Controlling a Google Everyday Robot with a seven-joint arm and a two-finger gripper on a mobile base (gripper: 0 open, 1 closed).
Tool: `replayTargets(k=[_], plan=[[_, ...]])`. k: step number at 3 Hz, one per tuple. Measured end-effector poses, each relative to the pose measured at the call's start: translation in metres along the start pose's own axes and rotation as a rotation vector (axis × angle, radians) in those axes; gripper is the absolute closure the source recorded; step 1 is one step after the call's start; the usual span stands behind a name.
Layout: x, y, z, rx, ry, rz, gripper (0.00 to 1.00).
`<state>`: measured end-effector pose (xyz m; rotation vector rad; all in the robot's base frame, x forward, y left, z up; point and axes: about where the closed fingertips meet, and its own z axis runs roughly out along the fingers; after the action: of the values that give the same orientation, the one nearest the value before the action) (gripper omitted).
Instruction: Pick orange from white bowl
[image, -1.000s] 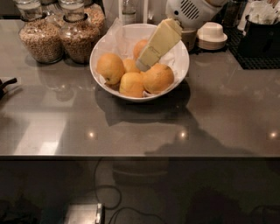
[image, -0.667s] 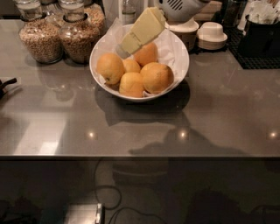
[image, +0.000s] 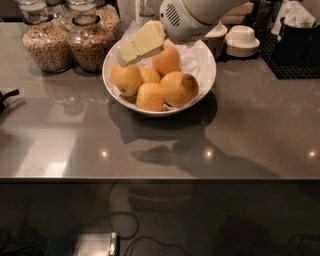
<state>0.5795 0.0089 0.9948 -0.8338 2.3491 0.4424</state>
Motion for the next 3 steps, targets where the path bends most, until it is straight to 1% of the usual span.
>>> replayTargets(k=[1,2,3], plan=[[0.023,-0.026,0.026,0.093,0.009,0.094,0.00],[0.050,-0.056,0.048,0.191,-0.012,0.118,0.00],[0.050,-0.055,0.047,0.191,-0.012,0.118,0.00]])
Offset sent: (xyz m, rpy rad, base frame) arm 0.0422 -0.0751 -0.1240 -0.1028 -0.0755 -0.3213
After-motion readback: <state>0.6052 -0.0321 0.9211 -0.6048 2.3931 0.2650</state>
